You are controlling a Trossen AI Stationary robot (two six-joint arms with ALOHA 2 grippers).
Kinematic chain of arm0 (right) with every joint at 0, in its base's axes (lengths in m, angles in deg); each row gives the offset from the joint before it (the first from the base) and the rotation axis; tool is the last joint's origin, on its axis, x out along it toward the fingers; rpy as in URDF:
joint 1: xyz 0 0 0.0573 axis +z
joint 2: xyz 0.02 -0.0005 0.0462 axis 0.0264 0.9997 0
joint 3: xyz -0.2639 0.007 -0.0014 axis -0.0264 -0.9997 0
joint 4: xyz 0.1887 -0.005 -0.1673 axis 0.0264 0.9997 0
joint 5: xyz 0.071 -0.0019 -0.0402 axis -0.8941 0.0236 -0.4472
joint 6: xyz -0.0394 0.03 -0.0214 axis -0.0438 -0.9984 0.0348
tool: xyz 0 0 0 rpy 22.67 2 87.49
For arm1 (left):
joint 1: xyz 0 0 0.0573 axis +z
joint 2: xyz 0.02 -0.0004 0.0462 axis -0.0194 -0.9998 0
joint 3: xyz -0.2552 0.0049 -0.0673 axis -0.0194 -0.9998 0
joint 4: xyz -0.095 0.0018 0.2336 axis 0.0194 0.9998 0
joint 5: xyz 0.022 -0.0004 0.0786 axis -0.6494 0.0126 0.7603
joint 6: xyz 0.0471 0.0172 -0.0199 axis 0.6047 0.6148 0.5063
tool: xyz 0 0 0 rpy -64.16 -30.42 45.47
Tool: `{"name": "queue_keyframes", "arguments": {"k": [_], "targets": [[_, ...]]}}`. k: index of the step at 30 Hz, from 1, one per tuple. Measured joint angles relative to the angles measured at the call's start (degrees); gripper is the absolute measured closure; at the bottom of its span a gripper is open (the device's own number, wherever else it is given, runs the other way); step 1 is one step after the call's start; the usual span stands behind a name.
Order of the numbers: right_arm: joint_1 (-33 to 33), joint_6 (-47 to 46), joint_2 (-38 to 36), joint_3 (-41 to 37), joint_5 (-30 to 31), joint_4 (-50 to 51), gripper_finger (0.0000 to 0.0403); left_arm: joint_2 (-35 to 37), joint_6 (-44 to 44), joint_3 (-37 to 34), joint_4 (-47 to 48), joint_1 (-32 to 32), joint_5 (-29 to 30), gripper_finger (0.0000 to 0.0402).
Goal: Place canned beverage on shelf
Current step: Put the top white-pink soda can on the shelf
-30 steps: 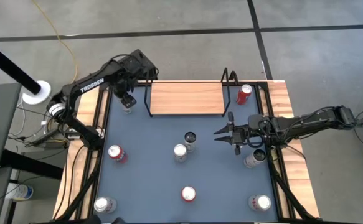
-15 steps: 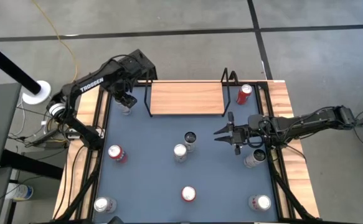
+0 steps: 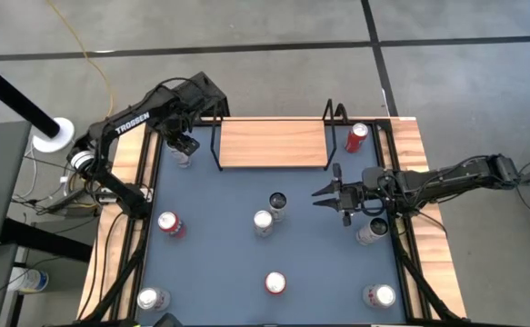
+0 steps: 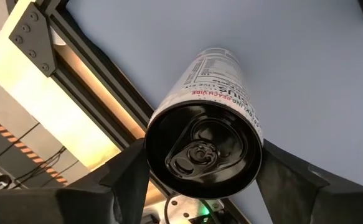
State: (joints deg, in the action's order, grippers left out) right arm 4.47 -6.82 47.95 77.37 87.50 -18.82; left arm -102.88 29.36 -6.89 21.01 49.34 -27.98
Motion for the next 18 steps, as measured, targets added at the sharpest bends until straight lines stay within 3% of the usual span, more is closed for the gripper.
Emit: {"name": "queue_keyframes", "arguments": {"k": [5, 12, 15, 18], "targets": [[0.01, 0.0, 0.0, 0.0, 0.0, 0.0, 0.0292, 0.0, -5.28, 0.02, 0.28, 1.08, -0.66, 0.0168], [0.02, 0.0, 0.0, 0.0, 0.0, 0.02, 0.0292, 0.0, -25.51, 0.02, 1.97, 3.55, -3.19, 0.0167], [0.01, 0.0, 0.0, 0.0, 0.0, 0.04, 0.0292, 0.0, -25.56, 0.02, 1.91, 3.63, -3.8, 0.0152], [0.01, 0.0, 0.0, 0.0, 0.0, 0.1, 0.0292, -0.02, -19.77, 0.0, 1.76, 3.46, -4.17, 0.0135]]}}
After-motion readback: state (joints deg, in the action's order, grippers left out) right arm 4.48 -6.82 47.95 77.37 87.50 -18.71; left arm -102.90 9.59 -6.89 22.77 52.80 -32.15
